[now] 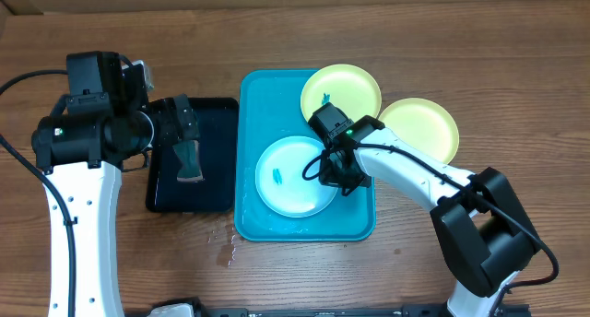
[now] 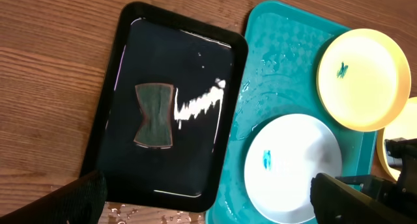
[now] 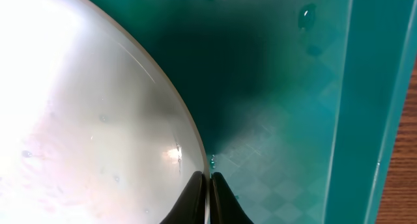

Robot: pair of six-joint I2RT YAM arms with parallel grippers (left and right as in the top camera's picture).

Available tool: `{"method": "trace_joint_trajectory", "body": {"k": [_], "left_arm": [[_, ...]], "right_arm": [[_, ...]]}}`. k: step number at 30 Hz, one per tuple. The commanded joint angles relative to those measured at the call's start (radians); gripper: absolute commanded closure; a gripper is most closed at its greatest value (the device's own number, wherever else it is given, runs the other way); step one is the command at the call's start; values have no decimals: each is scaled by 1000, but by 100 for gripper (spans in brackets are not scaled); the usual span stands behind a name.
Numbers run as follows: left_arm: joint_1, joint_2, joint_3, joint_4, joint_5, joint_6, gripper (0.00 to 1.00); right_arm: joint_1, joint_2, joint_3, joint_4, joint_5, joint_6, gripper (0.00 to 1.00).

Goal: Clean dirty plates on tray and stack at the side
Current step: 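Lower the left gripper into the black tray and grasp the sponge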

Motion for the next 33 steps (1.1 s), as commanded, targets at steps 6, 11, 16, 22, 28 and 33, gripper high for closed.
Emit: {"method": "trace_joint_trajectory", "body": {"k": [6, 11, 16, 22, 28, 33], "left_arm": [[-5, 6, 9, 31, 10, -7, 0], [-5, 6, 6, 14, 0, -3, 0], [-7, 6, 0, -10, -34, -3, 0], [-7, 9, 0, -9, -12, -8, 20], [-8, 39, -63, -29, -74, -60, 41], [-8, 99, -159, -7, -118, -60, 48]], "right_arm": [[-2, -16, -4, 11, -6, 6, 96], [-2, -16, -4, 12, -5, 6, 96], [-2, -16, -4, 13, -6, 6, 96], [-2, -16, -4, 15, -6, 6, 96], [-2, -16, -4, 14, -6, 6, 96], [-2, -16, -4, 15, -6, 6, 96]]}}
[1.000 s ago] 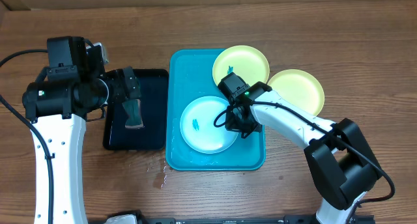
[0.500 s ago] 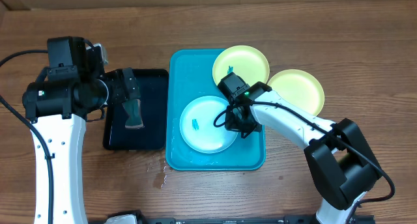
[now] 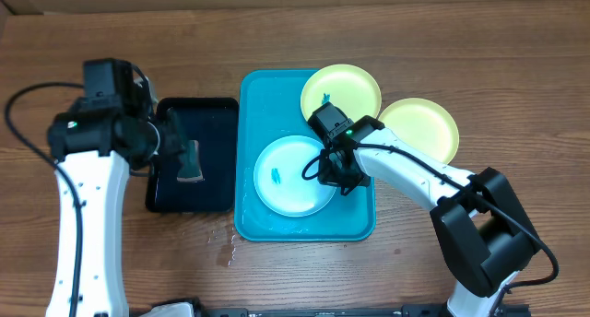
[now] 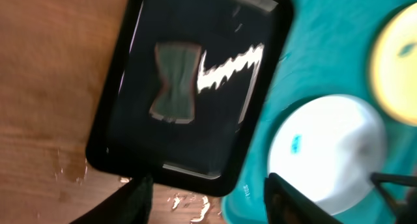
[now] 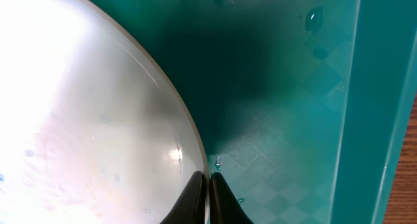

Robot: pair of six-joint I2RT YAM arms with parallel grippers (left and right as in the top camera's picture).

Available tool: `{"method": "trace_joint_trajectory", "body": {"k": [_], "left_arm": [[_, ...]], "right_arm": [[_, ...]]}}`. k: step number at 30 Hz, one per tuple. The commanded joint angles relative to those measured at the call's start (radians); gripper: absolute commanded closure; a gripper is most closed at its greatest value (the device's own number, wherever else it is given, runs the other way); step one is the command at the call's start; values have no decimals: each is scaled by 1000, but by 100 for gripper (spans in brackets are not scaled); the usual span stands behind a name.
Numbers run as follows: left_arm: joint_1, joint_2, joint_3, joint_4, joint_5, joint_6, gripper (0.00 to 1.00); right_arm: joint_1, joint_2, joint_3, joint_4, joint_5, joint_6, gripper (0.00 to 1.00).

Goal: Clean dirty plates on tray and stack at the side
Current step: 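Lower the left gripper into the black tray and grasp the sponge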

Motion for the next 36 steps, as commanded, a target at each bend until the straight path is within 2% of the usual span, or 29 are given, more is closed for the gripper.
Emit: {"method": "trace_joint_trajectory", "body": {"k": [1, 3, 4, 16, 22, 36], "left_arm": [[-8, 68, -73, 14, -56, -14, 52], [-8, 138, -97, 30, -56, -13, 64], [-8, 159, -97, 31, -56, -14, 67], [-8, 344, -97, 169, -128, 13, 68], [-8, 389, -97, 230, -137, 63, 75], [-8, 455, -98, 270, -129, 107, 74]], "right_arm": [[-2, -16, -4, 5, -2, 4, 96], [-2, -16, -4, 4, -2, 4, 96], [-2, -16, -4, 3, -2, 4, 96], [-2, -16, -4, 3, -2, 4, 96], [-2, -16, -4, 3, -1, 4, 96], [-2, -16, -4, 3, -1, 4, 96]]}}
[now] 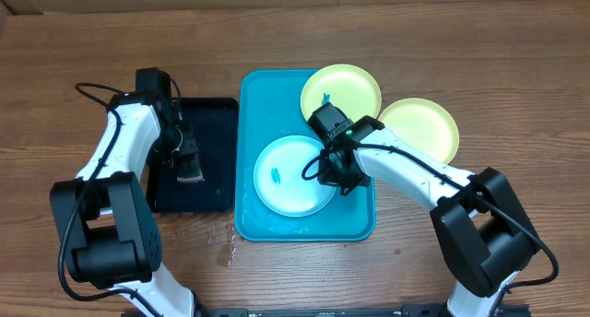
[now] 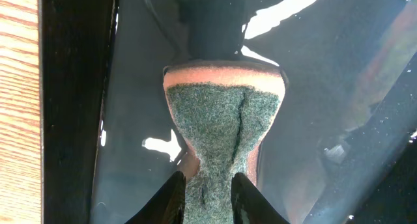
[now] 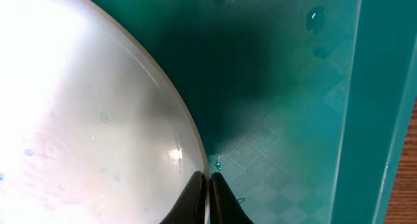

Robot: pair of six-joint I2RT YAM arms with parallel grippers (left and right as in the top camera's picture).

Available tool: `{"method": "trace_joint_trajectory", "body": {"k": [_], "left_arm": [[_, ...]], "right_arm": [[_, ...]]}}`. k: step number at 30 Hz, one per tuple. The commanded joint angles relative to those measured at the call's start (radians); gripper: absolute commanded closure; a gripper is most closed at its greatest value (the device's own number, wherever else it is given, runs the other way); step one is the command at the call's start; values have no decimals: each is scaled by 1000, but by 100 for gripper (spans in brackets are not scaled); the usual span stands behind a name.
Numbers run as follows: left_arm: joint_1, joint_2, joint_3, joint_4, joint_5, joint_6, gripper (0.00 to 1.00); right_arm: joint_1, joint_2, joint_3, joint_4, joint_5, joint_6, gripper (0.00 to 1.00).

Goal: Clean dirty plates on tray and stack at the side
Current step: 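Lower the left gripper into the black tray and grasp the sponge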

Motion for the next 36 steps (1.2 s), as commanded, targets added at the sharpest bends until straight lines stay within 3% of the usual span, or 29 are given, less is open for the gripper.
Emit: {"method": "trace_joint_trajectory", "body": {"k": [1, 12, 25, 28, 29, 31, 36], "left_arm": [[-8, 15, -5, 0, -2, 26, 74], [-10, 15, -88, 90, 64, 18, 73], [-10, 15, -93, 117, 65, 3, 77], [-10, 15, -98, 118, 65, 3, 86], [-10, 15, -98, 118, 68, 3, 96], [-10, 10, -81, 119, 72, 24, 96], [0, -51, 0, 92, 71, 55, 96]], "right_arm": [[-2, -16, -4, 3, -1, 4, 96], [-2, -16, -4, 4, -1, 4, 96], [-2, -16, -4, 7, -1, 4, 94], [-2, -16, -4, 7, -1, 4, 76], [-2, -16, -4, 7, -1, 4, 73], [-2, -16, -4, 7, -1, 4, 66], [-2, -16, -4, 7, -1, 4, 64]]}}
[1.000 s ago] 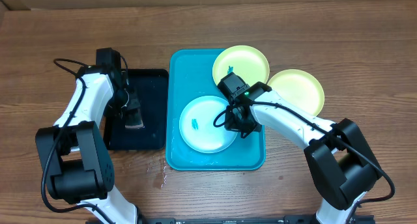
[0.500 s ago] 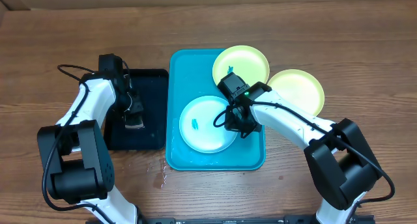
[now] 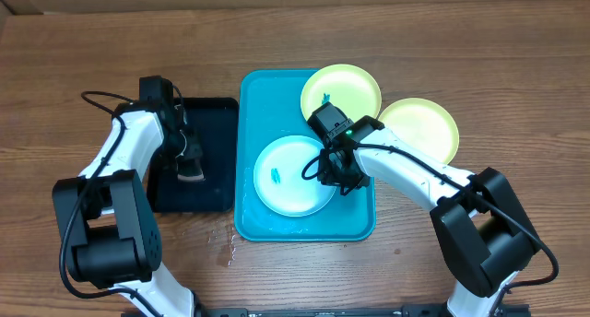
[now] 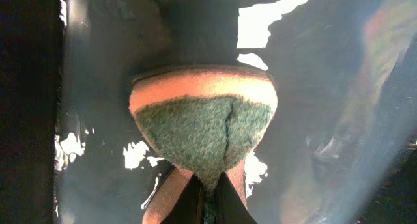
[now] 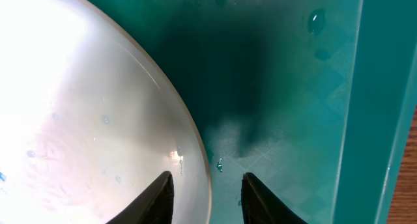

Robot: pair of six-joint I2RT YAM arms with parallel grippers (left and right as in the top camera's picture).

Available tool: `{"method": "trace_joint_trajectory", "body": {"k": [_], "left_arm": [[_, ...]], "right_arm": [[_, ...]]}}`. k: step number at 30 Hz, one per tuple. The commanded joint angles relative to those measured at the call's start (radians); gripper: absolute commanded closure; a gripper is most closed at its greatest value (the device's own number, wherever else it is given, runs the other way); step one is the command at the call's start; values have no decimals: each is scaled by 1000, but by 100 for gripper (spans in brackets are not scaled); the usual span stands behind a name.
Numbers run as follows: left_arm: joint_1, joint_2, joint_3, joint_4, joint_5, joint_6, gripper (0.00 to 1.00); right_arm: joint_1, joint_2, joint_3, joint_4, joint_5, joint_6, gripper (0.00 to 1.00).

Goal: Clean dirty plates on tray and stack at the side
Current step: 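Lower the left gripper into the black tray and grasp the sponge, then lift the green sponge with the left gripper and carry it right over the light-blue plate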

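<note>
A white plate (image 3: 293, 175) with a small blue smear lies on the teal tray (image 3: 267, 227). My right gripper (image 5: 206, 198) stands open, its two fingers on either side of the plate's right rim (image 5: 195, 129). A yellow plate (image 3: 343, 91) with a blue mark rests on the tray's far right corner. Another yellow plate (image 3: 422, 126) lies on the table to the right of the tray. In the black tray (image 3: 214, 123) of water, my left gripper (image 4: 208, 199) is shut on the green and orange sponge (image 4: 203, 126).
Water is spilled on the wooden table (image 3: 224, 251) in front of the two trays. The teal tray's right wall (image 5: 381, 100) stands close beside the right gripper.
My left gripper has shut tight on the sponge, squeezing its near end to a point. My right gripper has opened and let go of the white plate's rim.
The left gripper hung open high above the black tray while the right gripper pinched the white plate's rim. The left arm was then lower over the tray, then its fingers straddled the sponge. Now the sponge is gripped and the plate released.
</note>
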Motion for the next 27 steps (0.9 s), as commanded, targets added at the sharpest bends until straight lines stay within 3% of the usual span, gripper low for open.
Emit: {"method": "trace_joint_trajectory", "body": {"k": [1, 6, 14, 21, 24, 27], "left_arm": [[-1, -68, 81, -6, 18, 58, 96], [-2, -159, 98, 3, 16, 78, 96], [-2, -131, 47, 32, 16, 85, 96], [-3, -94, 15, 64, 20, 85, 96], [-4, -79, 13, 72, 27, 103, 96], [-6, -77, 14, 94, 102, 161, 96]], "right_arm": [[-2, -16, -4, 2, -1, 4, 64], [-2, -16, -4, 3, -1, 4, 64], [-2, -14, -4, 19, 0, 4, 64], [-2, -14, -4, 18, 0, 4, 82], [-2, -14, -4, 18, 0, 4, 96], [-2, -14, -4, 25, -1, 5, 96]]}}
